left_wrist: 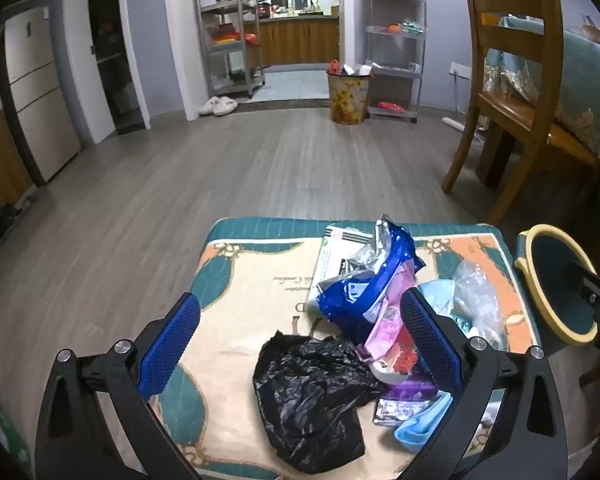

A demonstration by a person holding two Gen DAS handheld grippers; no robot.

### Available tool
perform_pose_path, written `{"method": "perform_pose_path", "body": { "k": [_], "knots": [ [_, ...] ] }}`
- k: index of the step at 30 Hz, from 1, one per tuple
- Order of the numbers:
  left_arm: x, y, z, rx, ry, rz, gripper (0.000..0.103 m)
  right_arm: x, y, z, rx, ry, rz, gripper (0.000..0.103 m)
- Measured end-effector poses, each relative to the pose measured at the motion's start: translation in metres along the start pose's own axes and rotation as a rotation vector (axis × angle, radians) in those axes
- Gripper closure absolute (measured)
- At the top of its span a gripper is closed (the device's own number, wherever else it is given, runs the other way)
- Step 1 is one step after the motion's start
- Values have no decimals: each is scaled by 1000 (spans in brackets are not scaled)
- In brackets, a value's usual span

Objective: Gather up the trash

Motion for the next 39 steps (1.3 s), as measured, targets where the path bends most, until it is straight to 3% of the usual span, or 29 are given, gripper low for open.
{"method": "perform_pose_path", "body": {
  "k": [21, 39],
  "knots": [
    [0, -3, -4, -7, 3, -14, 3, -2, -4, 3, -9, -19, -24, 5],
    [2, 0, 4, -2, -39, 20, 3, -3, -6, 4, -14, -15, -31, 5]
  ]
}}
Point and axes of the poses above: each gripper's, at about its wrist camera, not at the fingertips, and y roughly against the way its jaws point, z to its right, x to its top, the point moved 5 cm from there along -y, roughly the way its jaws point, and after that the axes turned 10 degrees about -y, right-handed, at the moved point
